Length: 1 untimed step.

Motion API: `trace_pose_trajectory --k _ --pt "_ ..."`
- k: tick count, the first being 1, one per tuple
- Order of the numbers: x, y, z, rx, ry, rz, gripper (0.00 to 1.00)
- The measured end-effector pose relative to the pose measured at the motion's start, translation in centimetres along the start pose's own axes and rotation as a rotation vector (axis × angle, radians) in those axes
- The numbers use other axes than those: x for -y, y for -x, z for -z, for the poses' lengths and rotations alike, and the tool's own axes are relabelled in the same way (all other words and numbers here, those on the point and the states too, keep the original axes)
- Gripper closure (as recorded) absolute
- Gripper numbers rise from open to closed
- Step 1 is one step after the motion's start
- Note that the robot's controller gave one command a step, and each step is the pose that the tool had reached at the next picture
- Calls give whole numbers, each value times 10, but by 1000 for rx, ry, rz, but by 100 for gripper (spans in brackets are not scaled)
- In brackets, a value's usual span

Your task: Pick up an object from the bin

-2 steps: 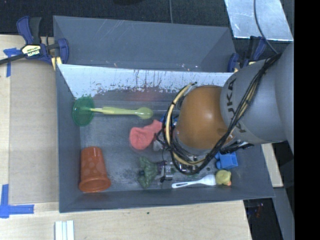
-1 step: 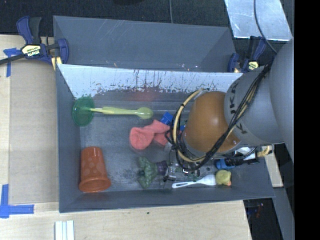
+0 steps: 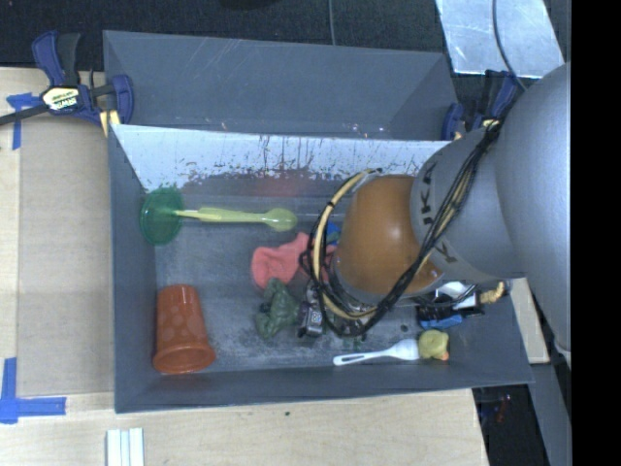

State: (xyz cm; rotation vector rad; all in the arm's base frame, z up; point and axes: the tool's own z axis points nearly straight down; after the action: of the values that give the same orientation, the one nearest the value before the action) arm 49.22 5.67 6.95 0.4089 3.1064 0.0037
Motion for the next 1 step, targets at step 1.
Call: trace_pose_trajectory --k 1 --pt "0 0 0 0 0 0 100"
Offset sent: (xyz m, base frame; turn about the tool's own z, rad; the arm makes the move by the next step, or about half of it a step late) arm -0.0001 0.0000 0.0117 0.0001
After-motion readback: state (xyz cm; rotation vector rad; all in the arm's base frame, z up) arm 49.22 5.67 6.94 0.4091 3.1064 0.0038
